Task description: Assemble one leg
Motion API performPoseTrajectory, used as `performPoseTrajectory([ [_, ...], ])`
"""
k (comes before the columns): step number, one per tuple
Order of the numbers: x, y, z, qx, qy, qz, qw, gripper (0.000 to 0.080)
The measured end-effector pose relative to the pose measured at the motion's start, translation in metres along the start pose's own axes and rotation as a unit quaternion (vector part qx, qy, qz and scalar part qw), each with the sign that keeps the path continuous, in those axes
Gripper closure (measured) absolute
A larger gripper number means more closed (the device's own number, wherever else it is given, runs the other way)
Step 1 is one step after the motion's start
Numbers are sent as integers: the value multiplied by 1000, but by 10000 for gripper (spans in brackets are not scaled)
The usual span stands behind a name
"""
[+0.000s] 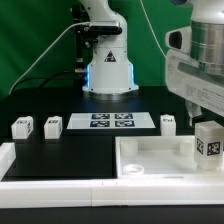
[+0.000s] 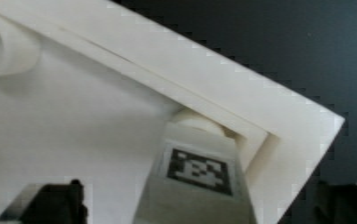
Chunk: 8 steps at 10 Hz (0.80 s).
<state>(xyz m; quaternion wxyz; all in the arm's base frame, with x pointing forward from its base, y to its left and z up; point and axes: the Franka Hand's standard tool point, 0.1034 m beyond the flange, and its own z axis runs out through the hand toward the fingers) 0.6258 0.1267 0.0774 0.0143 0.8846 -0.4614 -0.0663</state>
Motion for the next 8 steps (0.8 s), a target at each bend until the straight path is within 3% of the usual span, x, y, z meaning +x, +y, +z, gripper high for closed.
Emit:
performPoseTrajectory([
  [4,-2,0,2,-3,2,-222,975,151],
  [7,4,2,1,-3,1,-387,922,151],
  [8,7,4,1,-3,1,-452,892,151],
])
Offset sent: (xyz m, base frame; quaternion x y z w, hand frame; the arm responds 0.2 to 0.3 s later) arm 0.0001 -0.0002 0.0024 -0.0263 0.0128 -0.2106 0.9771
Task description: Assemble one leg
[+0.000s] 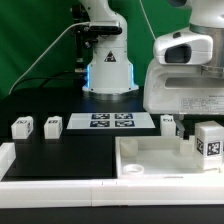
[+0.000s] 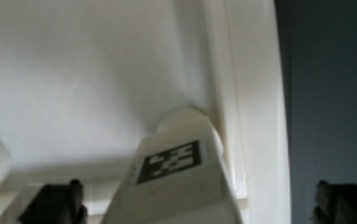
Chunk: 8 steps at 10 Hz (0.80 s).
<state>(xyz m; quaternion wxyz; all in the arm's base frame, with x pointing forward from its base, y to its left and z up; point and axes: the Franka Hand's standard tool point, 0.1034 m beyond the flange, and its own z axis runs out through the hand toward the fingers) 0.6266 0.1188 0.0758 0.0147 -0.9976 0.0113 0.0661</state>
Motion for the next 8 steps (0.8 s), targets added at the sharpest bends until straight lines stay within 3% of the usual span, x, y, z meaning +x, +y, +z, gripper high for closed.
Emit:
performPoseTrajectory([
  [2,1,5,0,0,0,-105,994,151],
  [5,1,5,0,1,1,-116,993,151],
  [7,1,5,0,1,1,-116,993,420],
  [8,1,5,0,1,1,-116,993,420],
])
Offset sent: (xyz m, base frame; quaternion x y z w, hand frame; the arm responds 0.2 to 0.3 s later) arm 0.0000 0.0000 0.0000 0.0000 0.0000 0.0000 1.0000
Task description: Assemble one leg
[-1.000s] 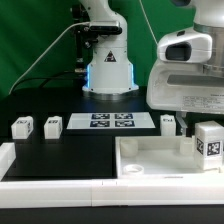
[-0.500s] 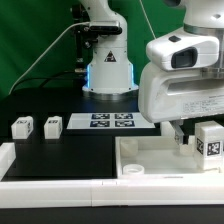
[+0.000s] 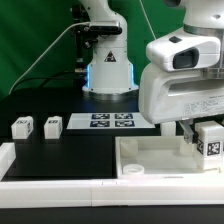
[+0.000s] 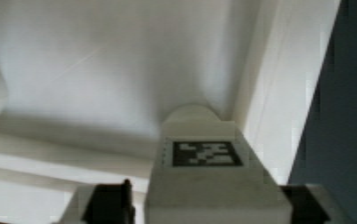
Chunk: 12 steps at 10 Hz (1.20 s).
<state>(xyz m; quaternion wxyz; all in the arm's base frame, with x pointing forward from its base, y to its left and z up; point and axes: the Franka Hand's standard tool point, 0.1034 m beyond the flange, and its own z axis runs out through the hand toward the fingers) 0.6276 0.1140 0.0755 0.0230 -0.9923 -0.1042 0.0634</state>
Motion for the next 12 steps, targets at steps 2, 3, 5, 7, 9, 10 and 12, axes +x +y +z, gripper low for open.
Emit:
performPoseTrajectory([
  [2,0,0,0,0,0,0,1000,508],
  [3,0,0,0,0,0,6,1000,508],
  [5,0,0,0,0,0,8,1000,508],
  [7,0,-3,1,3,0,149,989,508],
  [9,0,-3,1,3,-1,243,970,508],
  [10,0,-5,1,5,-1,319,948,508],
  [12,-1,-9,1,5,-4,433,902,508],
])
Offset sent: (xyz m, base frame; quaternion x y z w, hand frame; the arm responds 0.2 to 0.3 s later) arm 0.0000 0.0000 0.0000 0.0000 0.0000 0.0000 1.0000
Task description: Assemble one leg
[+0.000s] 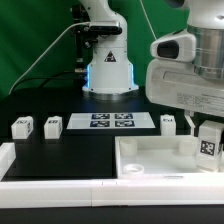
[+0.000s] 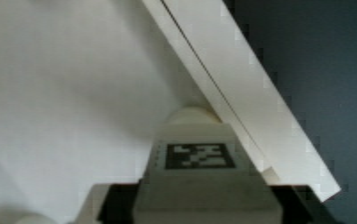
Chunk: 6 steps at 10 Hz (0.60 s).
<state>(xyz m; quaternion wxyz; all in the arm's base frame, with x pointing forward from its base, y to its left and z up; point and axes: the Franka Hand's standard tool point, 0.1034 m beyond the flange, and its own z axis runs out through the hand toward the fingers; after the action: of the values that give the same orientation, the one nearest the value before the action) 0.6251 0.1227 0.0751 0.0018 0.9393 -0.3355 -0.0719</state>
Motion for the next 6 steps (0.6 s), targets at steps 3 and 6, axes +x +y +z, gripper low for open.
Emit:
performPoseTrajectory([
  [3,-8,-2,1,-7,-7,199,980,506],
  [6,-8,-4,0,-5,-6,314,949,506],
])
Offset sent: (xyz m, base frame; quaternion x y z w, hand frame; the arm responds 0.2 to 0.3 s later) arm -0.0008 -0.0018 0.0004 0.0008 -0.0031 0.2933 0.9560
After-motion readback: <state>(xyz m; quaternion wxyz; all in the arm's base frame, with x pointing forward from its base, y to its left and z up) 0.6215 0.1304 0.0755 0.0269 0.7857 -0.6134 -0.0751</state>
